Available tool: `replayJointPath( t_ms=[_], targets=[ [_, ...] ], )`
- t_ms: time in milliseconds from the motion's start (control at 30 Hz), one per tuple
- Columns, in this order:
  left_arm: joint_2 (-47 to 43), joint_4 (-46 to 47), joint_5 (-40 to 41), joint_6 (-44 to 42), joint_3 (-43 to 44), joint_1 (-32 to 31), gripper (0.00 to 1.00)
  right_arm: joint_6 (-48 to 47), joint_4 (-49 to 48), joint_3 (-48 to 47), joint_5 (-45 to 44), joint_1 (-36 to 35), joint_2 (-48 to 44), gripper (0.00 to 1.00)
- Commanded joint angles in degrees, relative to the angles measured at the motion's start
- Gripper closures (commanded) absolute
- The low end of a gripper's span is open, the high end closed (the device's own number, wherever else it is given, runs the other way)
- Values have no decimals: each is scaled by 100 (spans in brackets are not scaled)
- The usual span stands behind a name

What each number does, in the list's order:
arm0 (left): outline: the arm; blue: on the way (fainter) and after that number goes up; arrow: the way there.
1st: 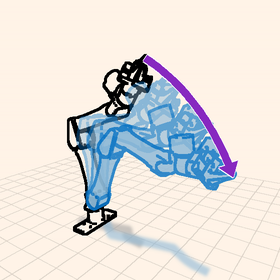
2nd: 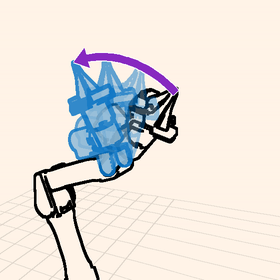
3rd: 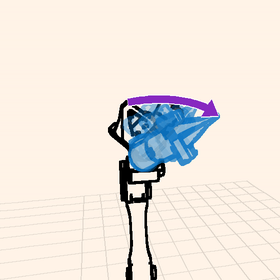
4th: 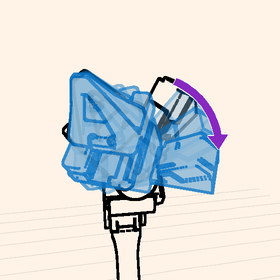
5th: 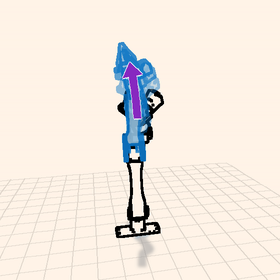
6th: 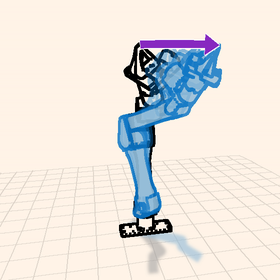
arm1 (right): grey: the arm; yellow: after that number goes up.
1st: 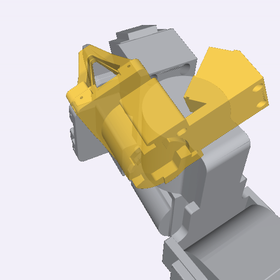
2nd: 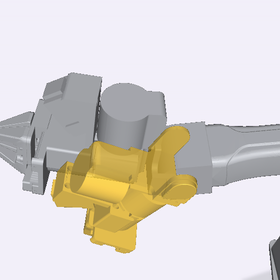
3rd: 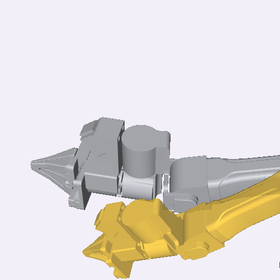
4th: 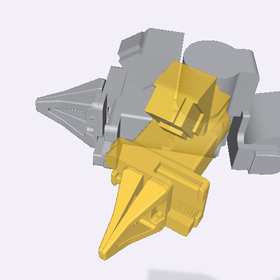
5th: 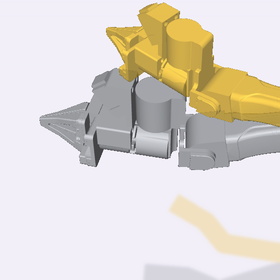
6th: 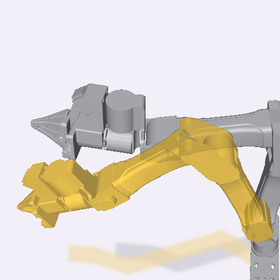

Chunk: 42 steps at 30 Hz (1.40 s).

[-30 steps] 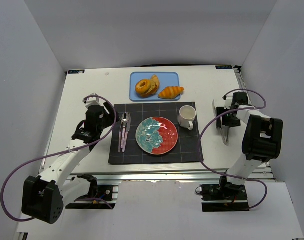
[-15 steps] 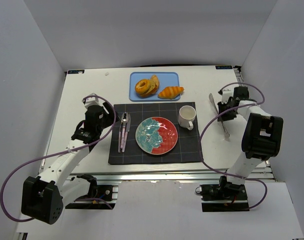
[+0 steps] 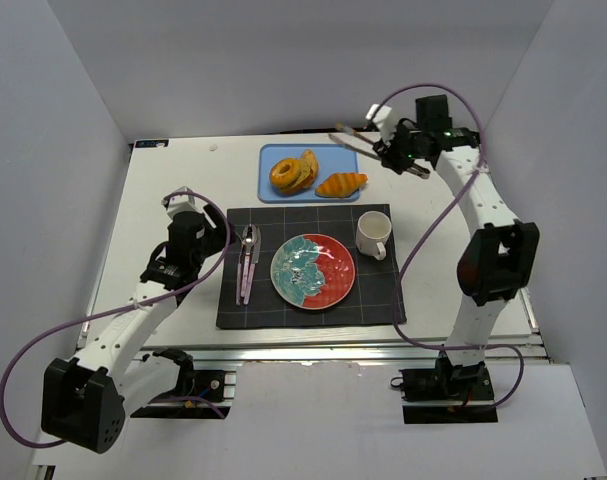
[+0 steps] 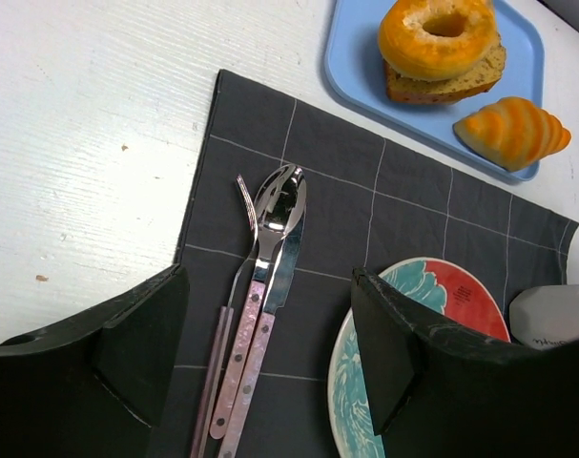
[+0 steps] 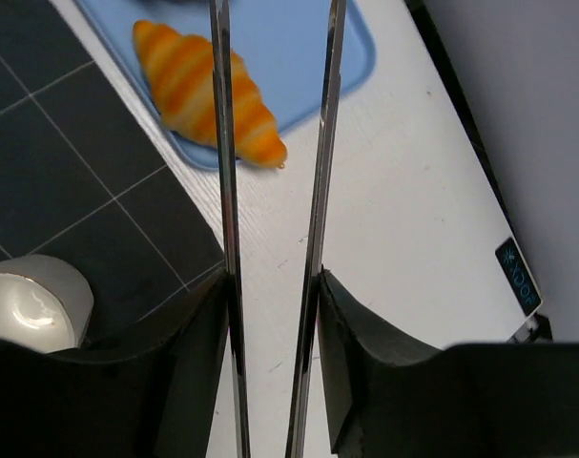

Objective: Place the bread

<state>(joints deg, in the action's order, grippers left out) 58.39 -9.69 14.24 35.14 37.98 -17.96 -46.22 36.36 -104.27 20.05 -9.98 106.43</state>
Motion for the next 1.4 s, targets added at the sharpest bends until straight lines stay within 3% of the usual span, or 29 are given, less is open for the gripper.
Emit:
replayJointPath(
  t_ms=[0,267,600,1367],
  targets=[
    [-284,-103,123,-7,96,-15,22,-1073,846,-575,-396,-302,387,54],
    [-425,-112,176,55,-1,-15,22,-1495,1005,-893,-783,-751,545,49],
    [-346,-33,123,20,-18,-15,21,-1917,996,-437,-1249,-1006,422,49],
    [-223,47,105,2,17,-15,21,-1698,1005,-665,-1952,-1112,879,48]
  ],
)
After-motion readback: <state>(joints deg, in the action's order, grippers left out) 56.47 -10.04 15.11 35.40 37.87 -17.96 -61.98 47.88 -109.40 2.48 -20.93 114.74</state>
